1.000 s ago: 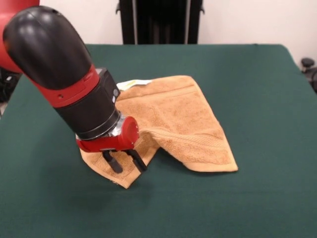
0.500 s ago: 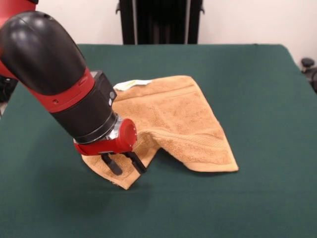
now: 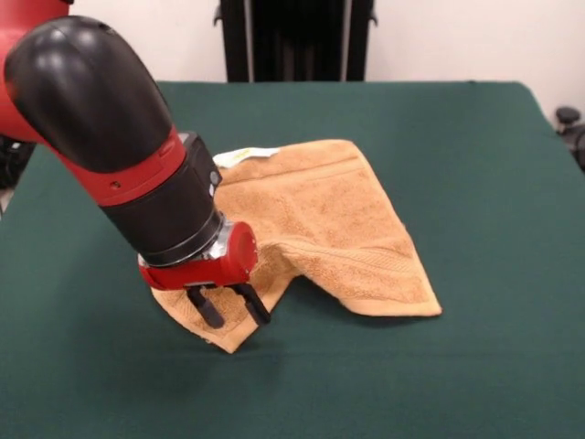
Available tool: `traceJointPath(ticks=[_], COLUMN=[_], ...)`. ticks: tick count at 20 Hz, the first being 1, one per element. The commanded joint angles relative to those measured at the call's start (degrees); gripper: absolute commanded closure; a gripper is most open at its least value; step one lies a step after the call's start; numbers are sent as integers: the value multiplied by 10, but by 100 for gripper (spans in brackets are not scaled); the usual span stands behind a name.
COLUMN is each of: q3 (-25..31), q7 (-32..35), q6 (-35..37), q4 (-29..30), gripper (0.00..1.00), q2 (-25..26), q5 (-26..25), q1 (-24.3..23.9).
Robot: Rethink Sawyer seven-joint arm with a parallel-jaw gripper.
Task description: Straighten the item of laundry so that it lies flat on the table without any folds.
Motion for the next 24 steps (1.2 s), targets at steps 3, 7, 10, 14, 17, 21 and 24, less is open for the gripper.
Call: traceJointPath(ticks=[3, 7, 10, 14, 17, 21, 24], q3=[44, 54, 65, 79, 89, 95, 87], q7=[49, 32, -1, -37, -60, -74, -64], q6=[-146, -148, -136, -124, -115, -108, -100], q4=[37, 23, 2, -25, -48, -69, -78], gripper=[0, 0, 0, 0, 0, 0, 0], q2=[14, 21, 33, 46, 57, 64, 59], q5=[-47, -59, -68, -83, -97, -116, -133], q1=[28, 20, 8, -7, -18, -24, -22])
